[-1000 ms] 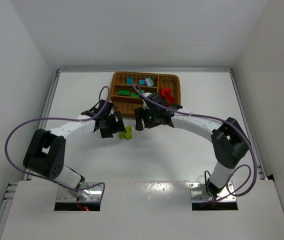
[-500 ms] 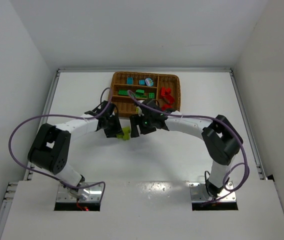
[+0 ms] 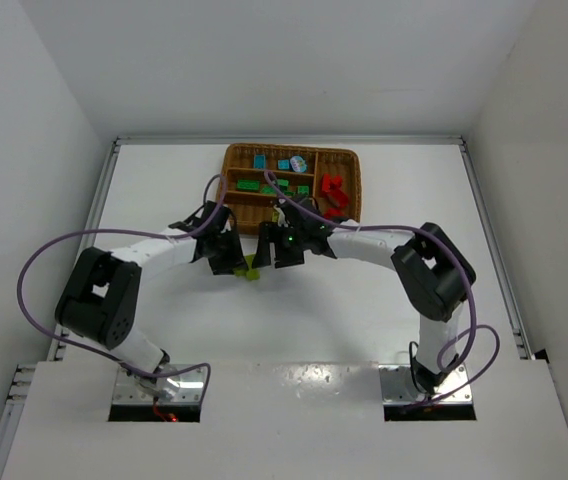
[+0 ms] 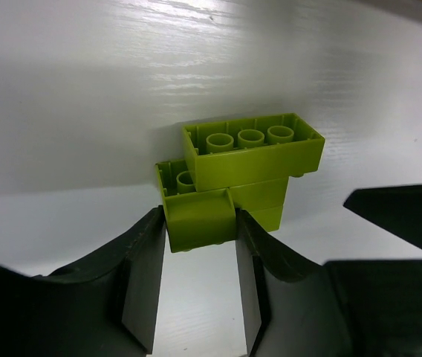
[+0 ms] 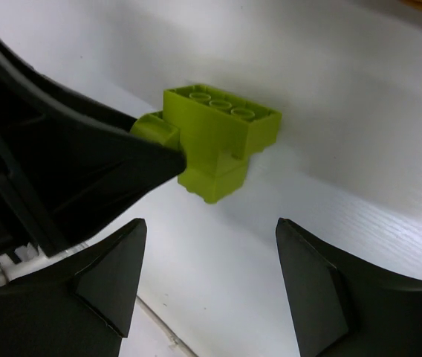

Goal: Sort the legos into containers by color

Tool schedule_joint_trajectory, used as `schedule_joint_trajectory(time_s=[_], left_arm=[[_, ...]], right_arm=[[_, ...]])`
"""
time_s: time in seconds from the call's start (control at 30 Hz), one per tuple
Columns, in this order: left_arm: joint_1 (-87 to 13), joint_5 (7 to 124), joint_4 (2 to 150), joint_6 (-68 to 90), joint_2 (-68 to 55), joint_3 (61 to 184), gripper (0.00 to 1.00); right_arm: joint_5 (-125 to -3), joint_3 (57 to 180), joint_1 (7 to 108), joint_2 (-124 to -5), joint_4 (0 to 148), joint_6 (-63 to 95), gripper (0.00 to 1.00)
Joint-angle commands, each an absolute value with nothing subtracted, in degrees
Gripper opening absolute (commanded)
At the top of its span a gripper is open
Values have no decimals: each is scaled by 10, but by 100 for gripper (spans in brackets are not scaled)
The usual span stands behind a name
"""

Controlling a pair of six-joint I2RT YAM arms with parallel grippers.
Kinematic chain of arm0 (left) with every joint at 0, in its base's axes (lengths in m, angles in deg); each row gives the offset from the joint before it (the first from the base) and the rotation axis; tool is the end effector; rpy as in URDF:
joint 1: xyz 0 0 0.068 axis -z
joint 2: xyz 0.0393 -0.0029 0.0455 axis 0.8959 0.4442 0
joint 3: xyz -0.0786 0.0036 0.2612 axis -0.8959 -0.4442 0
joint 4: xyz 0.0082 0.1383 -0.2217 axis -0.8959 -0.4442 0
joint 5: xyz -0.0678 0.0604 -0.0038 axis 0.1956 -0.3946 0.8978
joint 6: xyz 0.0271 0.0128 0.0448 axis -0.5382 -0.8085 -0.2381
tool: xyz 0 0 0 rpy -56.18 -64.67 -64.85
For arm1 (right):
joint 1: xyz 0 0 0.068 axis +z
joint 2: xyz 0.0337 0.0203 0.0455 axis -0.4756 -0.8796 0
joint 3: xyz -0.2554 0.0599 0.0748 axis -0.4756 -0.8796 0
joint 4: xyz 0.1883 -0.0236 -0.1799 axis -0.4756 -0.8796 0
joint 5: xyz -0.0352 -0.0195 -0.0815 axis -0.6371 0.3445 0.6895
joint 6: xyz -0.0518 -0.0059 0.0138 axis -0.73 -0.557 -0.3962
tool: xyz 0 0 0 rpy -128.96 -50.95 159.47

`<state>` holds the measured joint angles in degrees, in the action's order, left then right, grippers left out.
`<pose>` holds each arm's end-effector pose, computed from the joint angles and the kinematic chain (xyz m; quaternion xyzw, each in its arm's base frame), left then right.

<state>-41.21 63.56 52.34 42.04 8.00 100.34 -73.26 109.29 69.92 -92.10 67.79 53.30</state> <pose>0.2734 -0.1170 0.1703 -0.1596 0.9545 -0.1777 0.1785 0.2911 0.2711 0.1630 -0.0287 0.9268 0.3359 0.1654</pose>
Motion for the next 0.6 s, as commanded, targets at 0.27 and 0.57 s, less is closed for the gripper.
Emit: schedule_joint_trajectory(time_s=[0.27, 0.57], left_arm=[[-448, 745, 526, 376, 13, 1030, 0], [-448, 776, 532, 371, 7, 1036, 0]], right_arm=[[-761, 1056, 676, -891, 760, 581, 62], [-800, 1025, 676, -886, 847, 601, 59]])
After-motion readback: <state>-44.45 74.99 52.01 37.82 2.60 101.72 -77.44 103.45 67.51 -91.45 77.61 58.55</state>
